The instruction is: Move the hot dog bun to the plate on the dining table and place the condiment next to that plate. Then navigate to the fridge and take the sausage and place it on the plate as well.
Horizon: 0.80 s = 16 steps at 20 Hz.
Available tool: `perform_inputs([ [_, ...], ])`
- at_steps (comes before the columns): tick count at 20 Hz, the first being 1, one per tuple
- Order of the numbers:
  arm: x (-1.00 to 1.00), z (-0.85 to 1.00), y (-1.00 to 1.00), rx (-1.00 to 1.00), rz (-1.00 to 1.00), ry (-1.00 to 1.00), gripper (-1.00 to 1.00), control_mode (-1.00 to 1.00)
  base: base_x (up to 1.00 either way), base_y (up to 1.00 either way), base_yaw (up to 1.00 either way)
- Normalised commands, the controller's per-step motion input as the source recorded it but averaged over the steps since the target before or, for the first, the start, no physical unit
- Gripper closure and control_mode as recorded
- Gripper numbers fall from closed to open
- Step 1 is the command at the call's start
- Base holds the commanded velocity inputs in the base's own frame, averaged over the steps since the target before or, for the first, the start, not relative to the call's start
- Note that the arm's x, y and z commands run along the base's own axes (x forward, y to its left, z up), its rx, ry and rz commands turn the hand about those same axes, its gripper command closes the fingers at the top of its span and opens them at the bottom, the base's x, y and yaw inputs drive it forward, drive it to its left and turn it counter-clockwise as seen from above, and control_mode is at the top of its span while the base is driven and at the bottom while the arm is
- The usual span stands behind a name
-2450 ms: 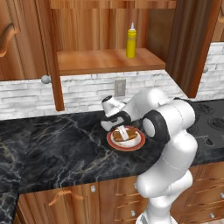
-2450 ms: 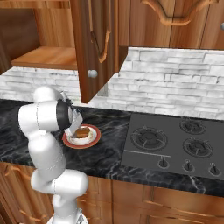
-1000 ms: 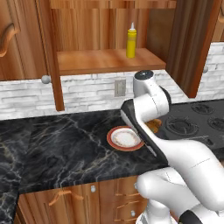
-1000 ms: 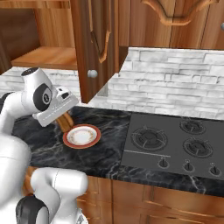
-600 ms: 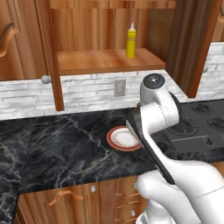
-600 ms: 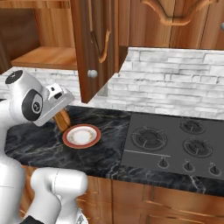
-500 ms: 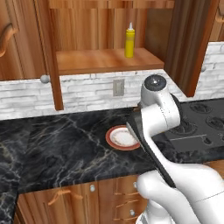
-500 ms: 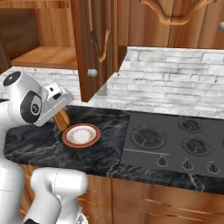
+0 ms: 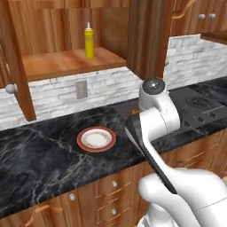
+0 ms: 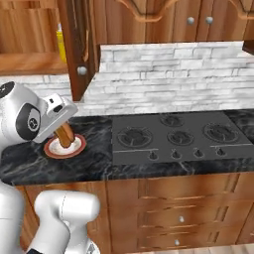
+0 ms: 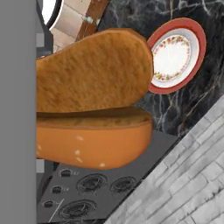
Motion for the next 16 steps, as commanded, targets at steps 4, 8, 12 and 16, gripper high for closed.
perform_inputs([
  [4, 0.0, 0.0, 0.0, 0.0, 0.0, 0.0, 1.0, 1.0, -0.41, 0.0, -0.77],
  [8, 0.0, 0.0, 0.0, 0.0, 0.0, 0.0, 1.0, 1.0, -0.33, 0.0, -0.79],
  [12, 0.0, 0.0, 0.0, 0.0, 0.0, 0.0, 1.0, 1.0, -0.32, -0.05, -0.78],
  [16, 0.0, 0.0, 0.0, 0.0, 0.0, 0.0, 1.0, 1.0, -0.27, -0.12, -0.74],
])
